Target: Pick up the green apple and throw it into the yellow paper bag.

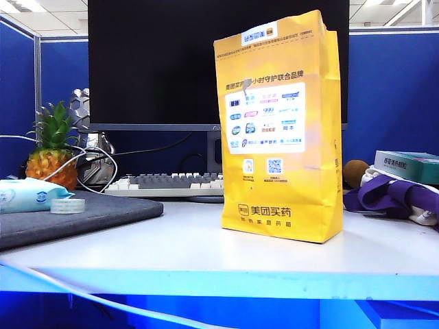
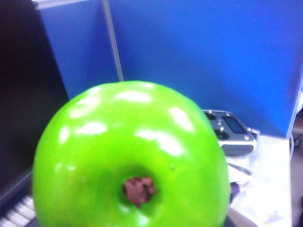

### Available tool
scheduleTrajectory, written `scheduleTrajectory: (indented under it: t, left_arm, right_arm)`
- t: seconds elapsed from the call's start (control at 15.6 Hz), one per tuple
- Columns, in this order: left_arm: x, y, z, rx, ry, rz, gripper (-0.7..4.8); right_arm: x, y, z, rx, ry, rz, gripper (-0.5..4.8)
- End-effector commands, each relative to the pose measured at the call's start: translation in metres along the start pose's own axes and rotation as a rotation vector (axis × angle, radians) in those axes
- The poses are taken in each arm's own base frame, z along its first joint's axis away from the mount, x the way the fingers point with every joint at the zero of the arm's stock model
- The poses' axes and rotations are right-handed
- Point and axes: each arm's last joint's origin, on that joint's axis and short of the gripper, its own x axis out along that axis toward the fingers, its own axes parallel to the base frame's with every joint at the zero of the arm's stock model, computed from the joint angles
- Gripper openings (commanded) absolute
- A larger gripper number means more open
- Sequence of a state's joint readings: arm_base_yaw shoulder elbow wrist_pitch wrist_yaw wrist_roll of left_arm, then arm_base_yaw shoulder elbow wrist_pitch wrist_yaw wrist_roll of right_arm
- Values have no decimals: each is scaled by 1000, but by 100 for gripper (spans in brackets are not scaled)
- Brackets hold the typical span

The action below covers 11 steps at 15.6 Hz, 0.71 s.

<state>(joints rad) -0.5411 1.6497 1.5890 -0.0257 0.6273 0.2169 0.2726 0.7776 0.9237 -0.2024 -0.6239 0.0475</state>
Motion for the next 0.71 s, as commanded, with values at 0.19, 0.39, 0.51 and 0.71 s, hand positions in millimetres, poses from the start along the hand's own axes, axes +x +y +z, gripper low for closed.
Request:
scheduleTrajectory:
  t: [0.19, 0.39, 0.51, 0.71]
  left_arm:
    - [13, -1, -13, -53, 42, -53, 262]
    - [13, 0, -10, -118, 31, -39, 479]
    - [12, -1, -8, -122, 28, -42, 479]
    - [-11, -11, 18, -36, -1, -19, 479]
  right_arm:
    - [-1, 1, 1, -19, 0, 0, 479]
    - [-1, 1, 1, -27, -1, -10, 479]
    - [-1, 0, 1, -30, -1, -18, 479]
    - [-2, 1, 2, -32, -5, -19, 479]
